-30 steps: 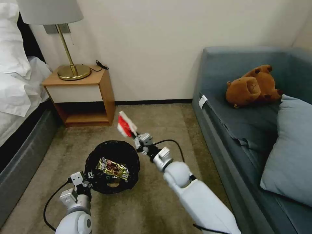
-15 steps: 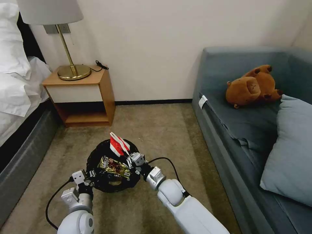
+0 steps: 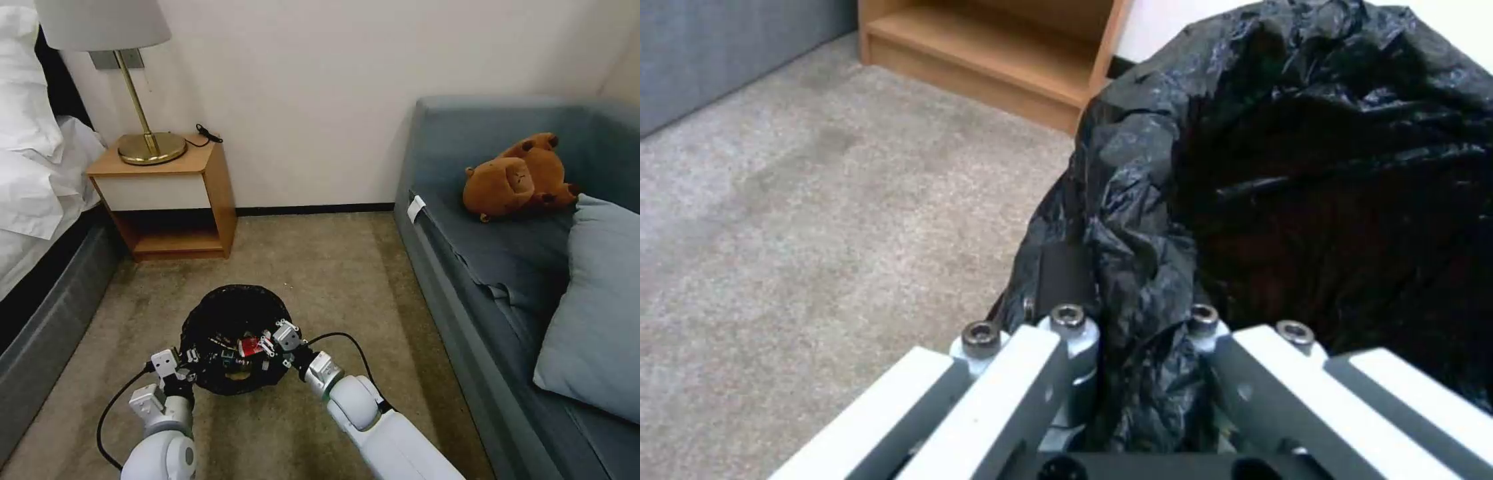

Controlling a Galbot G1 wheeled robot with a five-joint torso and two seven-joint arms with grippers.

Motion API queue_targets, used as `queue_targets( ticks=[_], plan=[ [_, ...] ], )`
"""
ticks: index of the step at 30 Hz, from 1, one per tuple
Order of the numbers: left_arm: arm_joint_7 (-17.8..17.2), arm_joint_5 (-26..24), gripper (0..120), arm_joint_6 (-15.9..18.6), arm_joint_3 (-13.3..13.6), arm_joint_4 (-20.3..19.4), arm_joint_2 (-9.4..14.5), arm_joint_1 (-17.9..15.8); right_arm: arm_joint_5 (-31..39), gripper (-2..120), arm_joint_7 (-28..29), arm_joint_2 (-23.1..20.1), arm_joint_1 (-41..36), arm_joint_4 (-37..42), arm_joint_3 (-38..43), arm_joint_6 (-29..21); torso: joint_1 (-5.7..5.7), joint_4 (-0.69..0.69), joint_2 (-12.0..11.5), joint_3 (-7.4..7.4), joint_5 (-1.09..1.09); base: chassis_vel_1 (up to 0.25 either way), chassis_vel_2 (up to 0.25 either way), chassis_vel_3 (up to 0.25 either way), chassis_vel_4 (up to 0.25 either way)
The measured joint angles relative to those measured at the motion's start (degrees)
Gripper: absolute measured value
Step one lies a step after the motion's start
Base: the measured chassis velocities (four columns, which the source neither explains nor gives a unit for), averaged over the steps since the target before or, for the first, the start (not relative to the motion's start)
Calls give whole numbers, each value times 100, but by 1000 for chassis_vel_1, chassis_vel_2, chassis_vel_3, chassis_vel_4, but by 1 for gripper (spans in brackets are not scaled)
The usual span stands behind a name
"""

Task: Pick up the trash bin, then pick up the garbage on the floor and place it into the trash bin.

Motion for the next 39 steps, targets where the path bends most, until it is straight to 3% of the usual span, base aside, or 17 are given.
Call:
queue_targets(
  ticks=[6,8,14,22,24,29,39],
  plan=[
    [0,-1,3,0,-6,-4,5,6,-7,70,-9,8,0,34,2,-26,0,0,0,0,0,0,0,0,0],
    [0,-4,3,0,-8,-4,9,7,-9,82,-9,10,-3,76,12,-34,0,0,0,0,0,0,0,0,0],
    [1,-4,3,0,-9,25,15,-26,-19,98,24,21,-7,141,72,-23,0,0,0,0,0,0,0,0,0],
    [4,-22,3,10,-55,85,111,-70,196,100,610,78,-114,526,517,-157,0,1,0,0,0,0,0,0,0],
    [4,-63,3,44,-82,81,220,-119,293,100,976,90,-258,808,912,-194,0,1,0,0,0,0,0,0,0],
    [3,-150,3,98,-114,50,400,-169,384,100,1271,46,-515,1245,1550,-204,0,0,0,0,0,0,0,0,0],
    [2,-273,3,135,-117,27,595,-174,299,100,1301,-69,-827,1568,2558,55,0,0,0,0,0,0,0,0,0]
  ],
)
